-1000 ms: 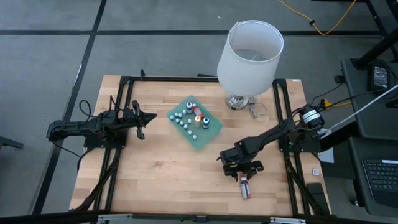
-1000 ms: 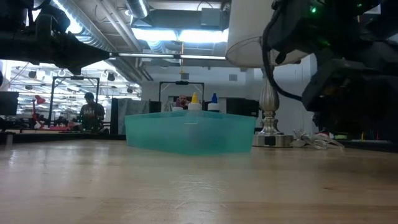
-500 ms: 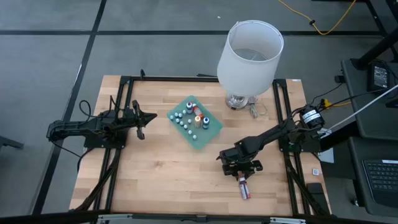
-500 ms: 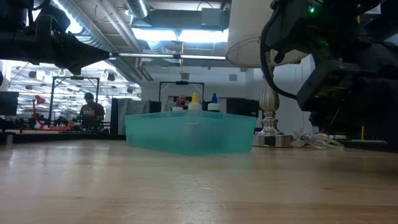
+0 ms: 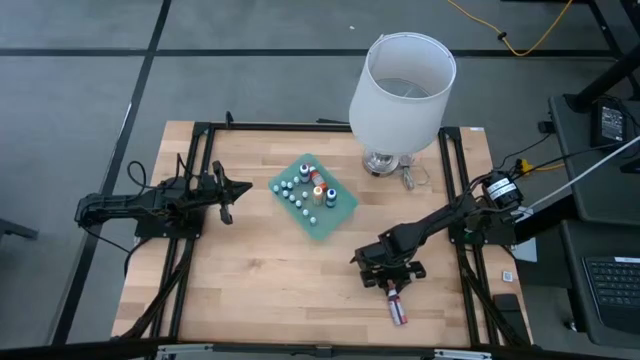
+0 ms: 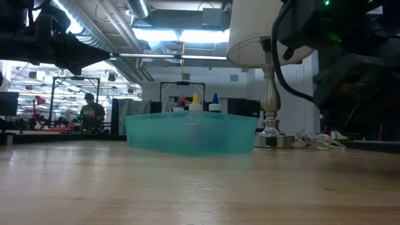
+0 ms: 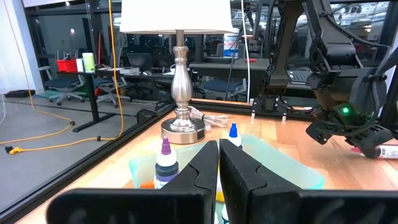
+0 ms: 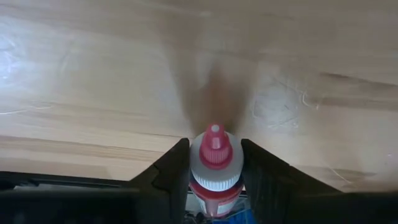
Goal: Pick & Place food coloring
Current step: Put the large pink food coloring bottle into the green bin
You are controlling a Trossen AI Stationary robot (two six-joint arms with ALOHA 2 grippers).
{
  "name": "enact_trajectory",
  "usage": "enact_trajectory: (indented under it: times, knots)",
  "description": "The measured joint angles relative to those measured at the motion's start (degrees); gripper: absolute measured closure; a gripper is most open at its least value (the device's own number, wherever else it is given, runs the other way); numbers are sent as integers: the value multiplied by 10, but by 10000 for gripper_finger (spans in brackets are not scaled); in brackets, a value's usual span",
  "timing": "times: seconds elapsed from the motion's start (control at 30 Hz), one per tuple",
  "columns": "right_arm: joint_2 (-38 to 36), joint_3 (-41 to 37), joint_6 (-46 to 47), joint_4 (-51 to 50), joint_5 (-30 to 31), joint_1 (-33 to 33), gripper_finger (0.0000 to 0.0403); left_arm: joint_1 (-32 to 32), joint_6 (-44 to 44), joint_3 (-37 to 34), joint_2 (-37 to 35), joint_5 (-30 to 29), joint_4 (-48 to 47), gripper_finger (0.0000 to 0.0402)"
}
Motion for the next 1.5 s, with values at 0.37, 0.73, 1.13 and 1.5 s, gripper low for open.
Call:
enact_trajectory:
  times: [0.37, 0.73, 1.13, 1.5]
  knots:
    - [0, 41, -83, -15, 61, -27, 275, 0, 0, 0, 0, 0, 0, 393]
    - [-34, 108, -247, -85, 198, -62, 277, 0, 0, 0, 0, 0, 0, 394]
    - [-137, 129, -363, -114, 353, -67, 277, 0, 0, 0, 0, 0, 0, 389]
    - [-197, 128, -520, -110, 586, -67, 276, 0, 0, 0, 0, 0, 0, 395]
